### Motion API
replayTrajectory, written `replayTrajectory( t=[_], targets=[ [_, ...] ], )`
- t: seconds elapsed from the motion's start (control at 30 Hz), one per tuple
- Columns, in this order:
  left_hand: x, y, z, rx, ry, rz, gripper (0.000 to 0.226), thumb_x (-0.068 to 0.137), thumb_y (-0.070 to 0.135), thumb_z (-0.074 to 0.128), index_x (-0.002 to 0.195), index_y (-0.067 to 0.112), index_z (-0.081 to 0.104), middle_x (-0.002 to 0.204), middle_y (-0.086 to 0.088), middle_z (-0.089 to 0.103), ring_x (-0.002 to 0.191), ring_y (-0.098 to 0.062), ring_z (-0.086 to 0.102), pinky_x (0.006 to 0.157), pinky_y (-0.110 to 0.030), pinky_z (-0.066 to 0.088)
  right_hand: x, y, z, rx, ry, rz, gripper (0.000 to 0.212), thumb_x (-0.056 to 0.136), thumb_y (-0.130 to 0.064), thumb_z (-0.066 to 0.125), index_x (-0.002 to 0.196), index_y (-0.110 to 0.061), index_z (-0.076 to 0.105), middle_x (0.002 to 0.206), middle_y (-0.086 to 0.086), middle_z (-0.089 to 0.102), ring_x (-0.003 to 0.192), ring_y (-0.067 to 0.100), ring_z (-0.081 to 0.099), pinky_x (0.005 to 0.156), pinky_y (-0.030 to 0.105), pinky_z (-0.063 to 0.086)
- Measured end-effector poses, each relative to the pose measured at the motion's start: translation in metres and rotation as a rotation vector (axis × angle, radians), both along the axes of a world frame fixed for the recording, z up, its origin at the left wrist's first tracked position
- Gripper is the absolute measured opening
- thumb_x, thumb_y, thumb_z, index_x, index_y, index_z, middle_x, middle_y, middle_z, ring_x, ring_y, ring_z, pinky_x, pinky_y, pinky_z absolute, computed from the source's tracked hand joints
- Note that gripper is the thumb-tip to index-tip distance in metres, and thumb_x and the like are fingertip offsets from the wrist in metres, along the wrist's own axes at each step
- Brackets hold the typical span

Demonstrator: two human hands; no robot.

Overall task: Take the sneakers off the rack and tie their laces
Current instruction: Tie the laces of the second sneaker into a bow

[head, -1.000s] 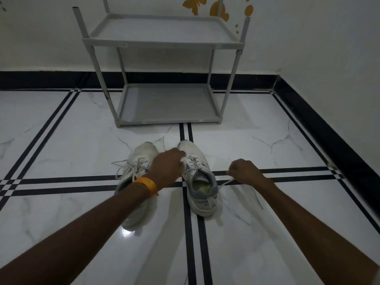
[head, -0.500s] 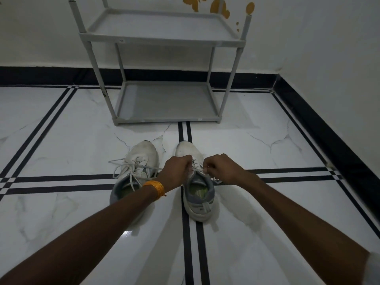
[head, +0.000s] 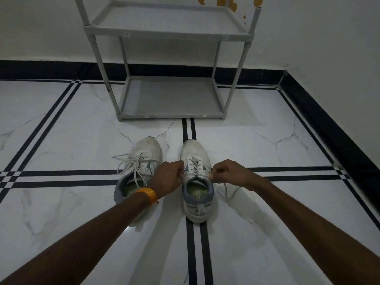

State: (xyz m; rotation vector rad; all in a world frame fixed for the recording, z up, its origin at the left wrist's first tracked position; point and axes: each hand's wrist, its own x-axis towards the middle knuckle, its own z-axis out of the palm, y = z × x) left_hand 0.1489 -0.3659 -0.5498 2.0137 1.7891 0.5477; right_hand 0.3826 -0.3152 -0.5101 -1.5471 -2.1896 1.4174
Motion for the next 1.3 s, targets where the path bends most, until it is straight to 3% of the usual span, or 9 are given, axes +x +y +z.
replayTrajectory(
  t=[0.07, 0.17, 0.37, 0.57, 0.73, 0.93, 1.0, 1.1, 1.3],
  targets=[
    [0.0, -0.001, -0.002, -0.007, -0.051, 0.015, 0.007, 0.08, 0.005, 0.058, 0.079, 0.012, 0.06, 0.07, -0.011, 0.068, 0.066, -0.03, 0.064, 0.064, -0.038, 0.055, -0.004, -0.005, 0.004, -0.178, 0.231, -0.121, 0.025, 0.088, -0.025, 0.069, 0.091, 0.001, 0.07, 0.088, 0.014, 0.071, 0.082, 0.012, 0.065, 0.074, 0.023, 0.052],
    [0.003, -0.004, -0.004, -0.016, -0.093, 0.028, 0.011, 0.08, 0.002, 0.056, 0.082, 0.011, 0.062, 0.069, -0.006, 0.066, 0.064, -0.026, 0.062, 0.063, -0.034, 0.054, -0.02, -0.011, 0.0, -0.297, 0.459, -0.27, 0.03, 0.088, -0.026, 0.069, 0.103, 0.0, 0.072, 0.108, 0.018, 0.072, 0.095, 0.021, 0.067, 0.092, 0.038, 0.052],
    [0.0, -0.006, -0.013, -0.013, -0.157, 0.054, 0.007, 0.083, 0.007, 0.059, 0.084, 0.013, 0.062, 0.069, -0.007, 0.069, 0.062, -0.024, 0.065, 0.063, -0.037, 0.057, -0.035, -0.012, -0.008, -0.355, 0.677, -0.417, 0.026, 0.09, -0.014, 0.067, 0.112, -0.001, 0.07, 0.109, 0.017, 0.073, 0.104, 0.03, 0.07, 0.098, 0.044, 0.052],
    [0.002, -0.009, -0.016, 0.022, -0.167, 0.069, 0.004, 0.09, 0.015, 0.06, 0.087, 0.012, 0.062, 0.071, -0.011, 0.07, 0.06, -0.025, 0.066, 0.061, -0.042, 0.058, -0.044, -0.015, -0.005, -0.251, 0.619, -0.502, 0.026, 0.087, -0.004, 0.069, 0.113, 0.002, 0.069, 0.093, 0.02, 0.074, 0.073, 0.02, 0.073, 0.065, 0.025, 0.06],
    [0.001, -0.009, -0.014, 0.006, -0.161, 0.064, 0.006, 0.092, 0.017, 0.06, 0.088, 0.013, 0.063, 0.07, -0.009, 0.07, 0.059, -0.022, 0.066, 0.061, -0.042, 0.059, -0.043, -0.015, -0.008, -0.207, 0.553, -0.441, 0.037, 0.081, -0.002, 0.075, 0.117, -0.009, 0.069, 0.091, 0.017, 0.077, 0.085, 0.033, 0.074, 0.082, 0.037, 0.06],
    [-0.02, 0.008, 0.009, -0.207, -0.052, -0.045, 0.016, 0.082, 0.038, 0.07, 0.073, 0.025, 0.068, 0.073, 0.006, 0.068, 0.068, -0.01, 0.064, 0.066, -0.025, 0.05, -0.037, -0.017, -0.009, -0.199, 0.533, -0.402, 0.031, 0.082, -0.005, 0.075, 0.107, -0.023, 0.07, 0.096, 0.013, 0.077, 0.092, 0.031, 0.074, 0.089, 0.045, 0.057],
    [-0.026, 0.013, 0.021, -0.256, -0.254, 0.004, 0.015, 0.08, 0.033, 0.073, 0.073, 0.021, 0.072, 0.092, 0.006, 0.071, 0.085, -0.01, 0.066, 0.077, -0.027, 0.053, -0.037, -0.017, -0.01, -0.224, 0.55, -0.413, 0.036, 0.082, -0.002, 0.074, 0.113, -0.019, 0.069, 0.098, 0.015, 0.076, 0.094, 0.034, 0.073, 0.091, 0.045, 0.056],
    [-0.015, 0.006, 0.037, -0.336, -0.824, 0.108, 0.018, 0.09, 0.02, 0.066, 0.094, 0.004, 0.075, 0.111, 0.004, 0.072, 0.102, -0.009, 0.068, 0.076, -0.015, 0.054, -0.037, -0.016, -0.009, -0.249, 0.567, -0.414, 0.039, 0.083, 0.0, 0.072, 0.118, -0.017, 0.067, 0.098, 0.018, 0.076, 0.094, 0.034, 0.072, 0.089, 0.042, 0.057],
    [0.02, -0.006, 0.023, -0.257, -1.091, 0.185, 0.021, 0.092, 0.021, 0.064, 0.105, 0.007, 0.073, 0.103, -0.011, 0.075, 0.098, -0.024, 0.071, 0.085, -0.041, 0.059, -0.036, -0.015, -0.01, -0.19, 0.534, -0.386, 0.037, 0.084, -0.004, 0.072, 0.119, -0.017, 0.068, 0.098, 0.019, 0.075, 0.094, 0.034, 0.072, 0.088, 0.043, 0.058]
  ],
)
